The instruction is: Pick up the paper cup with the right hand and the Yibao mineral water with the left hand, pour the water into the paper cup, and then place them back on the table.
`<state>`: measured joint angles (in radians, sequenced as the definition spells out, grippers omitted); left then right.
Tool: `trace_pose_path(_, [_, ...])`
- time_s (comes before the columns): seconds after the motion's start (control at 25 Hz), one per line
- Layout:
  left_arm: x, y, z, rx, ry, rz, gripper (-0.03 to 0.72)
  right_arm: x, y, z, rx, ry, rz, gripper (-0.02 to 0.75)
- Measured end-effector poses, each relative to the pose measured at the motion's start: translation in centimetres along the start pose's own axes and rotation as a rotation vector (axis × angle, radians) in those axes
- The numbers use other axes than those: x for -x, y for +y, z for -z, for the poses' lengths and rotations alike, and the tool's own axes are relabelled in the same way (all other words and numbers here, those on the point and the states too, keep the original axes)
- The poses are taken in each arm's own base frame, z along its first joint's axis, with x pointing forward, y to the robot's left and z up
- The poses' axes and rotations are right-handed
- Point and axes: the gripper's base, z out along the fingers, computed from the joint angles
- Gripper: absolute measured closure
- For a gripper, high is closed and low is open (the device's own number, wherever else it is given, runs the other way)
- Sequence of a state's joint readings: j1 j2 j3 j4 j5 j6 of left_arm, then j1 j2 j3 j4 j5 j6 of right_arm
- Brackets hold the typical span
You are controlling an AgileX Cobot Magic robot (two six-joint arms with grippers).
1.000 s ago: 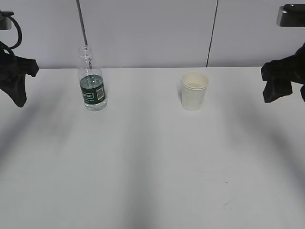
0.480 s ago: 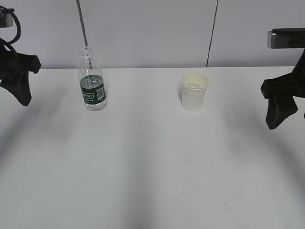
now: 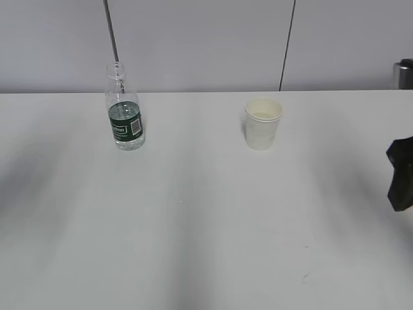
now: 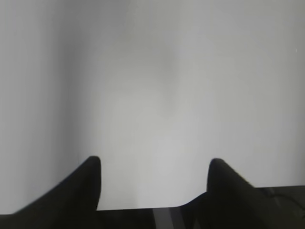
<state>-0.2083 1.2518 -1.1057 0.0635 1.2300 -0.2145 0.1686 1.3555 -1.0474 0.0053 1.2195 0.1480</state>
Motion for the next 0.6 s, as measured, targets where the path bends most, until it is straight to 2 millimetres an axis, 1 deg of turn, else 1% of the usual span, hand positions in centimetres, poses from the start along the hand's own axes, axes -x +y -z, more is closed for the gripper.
trace_pose_path(0.24, [-4.5, 1.0, 2.5, -0.019, -0.092, 0.006, 0.272, -3.7, -0.5, 1.1, 0.009, -0.046, 0.000, 0.143])
trace_pose_path(0.4, [-7.3, 1.6, 3.3, -0.030, -0.140, 0.010, 0.285, -6.5, -1.0, 1.3, 0.013, -0.073, 0.001, 0.143])
trace_pose_path(0.6, [-11.6, 2.5, 4.2, -0.048, -0.234, 0.016, 0.314, -10.2, -1.5, 1.9, 0.024, -0.149, 0.002, 0.143])
